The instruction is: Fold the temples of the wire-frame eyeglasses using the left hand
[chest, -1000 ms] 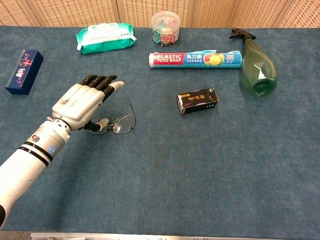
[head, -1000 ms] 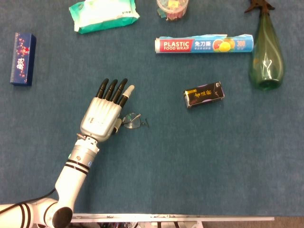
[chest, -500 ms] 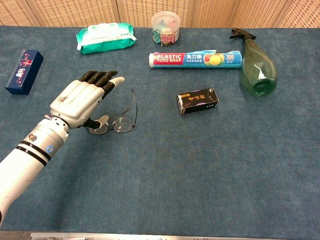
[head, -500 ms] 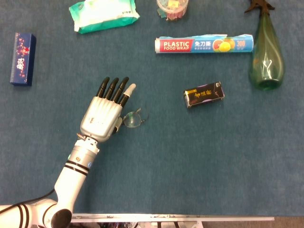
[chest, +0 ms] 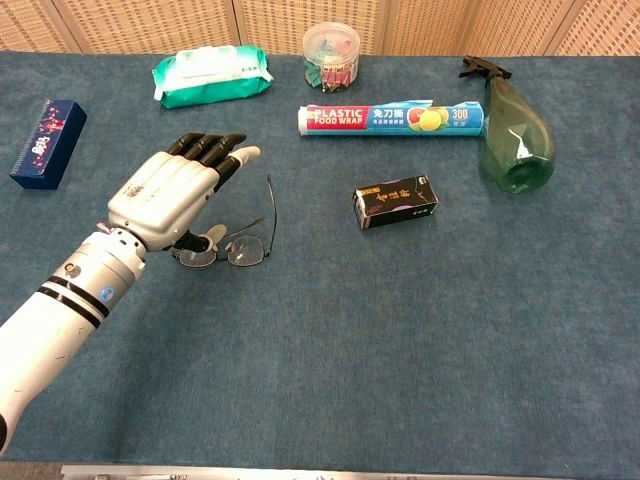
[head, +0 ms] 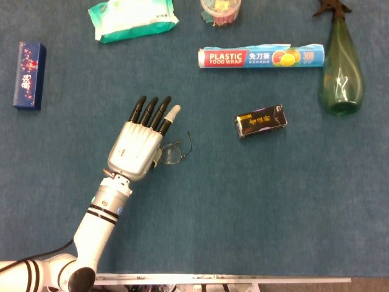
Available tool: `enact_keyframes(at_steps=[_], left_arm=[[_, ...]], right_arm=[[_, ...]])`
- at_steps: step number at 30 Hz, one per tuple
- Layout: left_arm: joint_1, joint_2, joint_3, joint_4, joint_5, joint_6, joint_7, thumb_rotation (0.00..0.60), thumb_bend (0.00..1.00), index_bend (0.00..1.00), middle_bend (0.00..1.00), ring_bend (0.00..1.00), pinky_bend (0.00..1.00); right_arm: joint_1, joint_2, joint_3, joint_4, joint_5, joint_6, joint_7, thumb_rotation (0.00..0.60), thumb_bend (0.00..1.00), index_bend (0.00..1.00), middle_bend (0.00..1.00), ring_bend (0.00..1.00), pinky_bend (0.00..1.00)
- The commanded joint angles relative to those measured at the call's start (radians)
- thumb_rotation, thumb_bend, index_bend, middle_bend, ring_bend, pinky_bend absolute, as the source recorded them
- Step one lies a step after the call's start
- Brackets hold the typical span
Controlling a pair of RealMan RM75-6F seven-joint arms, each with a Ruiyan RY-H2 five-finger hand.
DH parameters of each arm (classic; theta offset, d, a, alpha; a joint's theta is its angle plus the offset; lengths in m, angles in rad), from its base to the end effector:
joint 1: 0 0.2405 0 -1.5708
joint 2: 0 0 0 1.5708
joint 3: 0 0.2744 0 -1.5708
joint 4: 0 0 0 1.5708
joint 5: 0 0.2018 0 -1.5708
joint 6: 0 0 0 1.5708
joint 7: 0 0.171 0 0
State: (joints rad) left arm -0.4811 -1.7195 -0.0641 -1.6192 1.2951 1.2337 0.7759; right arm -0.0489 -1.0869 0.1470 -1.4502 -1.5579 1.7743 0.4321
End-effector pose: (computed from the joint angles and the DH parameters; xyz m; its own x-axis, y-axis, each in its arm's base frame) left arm -0.1559 0.2750 -0.0517 0.5818 0.1159 0.8050 0.7720 -0.3901 -0.5018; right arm -0.3364 -0.1737 0.2551 0.1610 0.3160 0.9350 -0.9791 -0.0680 0.1915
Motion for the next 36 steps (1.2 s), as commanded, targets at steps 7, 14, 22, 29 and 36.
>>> enact_keyframes(at_steps=[7,14,22,29,36], left_arm=[[-0.027,-0.029,-0.020,0.032,-0.027,-0.026,0.020,0.600,0.32,0.06,0.00,0.00,0.00],[-0.042,-0.041,-0.032,0.052,-0.044,-0.035,0.028,0.600,0.32,0.06,0.00,0.00,0.00],[-0.052,-0.051,-0.034,0.083,-0.062,-0.045,0.025,0.600,0.32,0.06,0.00,0.00,0.00],[-0.059,-0.064,-0.031,0.109,-0.073,-0.057,0.008,0.600,0.32,0.06,0.00,0.00,0.00],[-0.062,-0.073,-0.024,0.127,-0.080,-0.062,-0.002,0.600,0.32,0.06,0.00,0.00,0.00]], right_arm=[[-0.011,-0.003,-0.001,0.005,-0.009,0.027,0.008,0.600,0.19,0.33,0.29,0.23,0.38],[-0.011,-0.002,0.000,0.010,-0.006,0.024,0.017,0.600,0.19,0.33,0.29,0.23,0.38],[-0.011,-0.001,0.000,0.010,-0.004,0.022,0.019,0.600,0.19,0.33,0.29,0.23,0.38],[-0.009,-0.001,0.001,0.010,-0.002,0.017,0.018,0.600,0.19,0.33,0.29,0.23,0.38],[-0.009,0.001,0.002,0.010,0.001,0.015,0.023,0.600,0.19,0.33,0.29,0.23,0.38]])
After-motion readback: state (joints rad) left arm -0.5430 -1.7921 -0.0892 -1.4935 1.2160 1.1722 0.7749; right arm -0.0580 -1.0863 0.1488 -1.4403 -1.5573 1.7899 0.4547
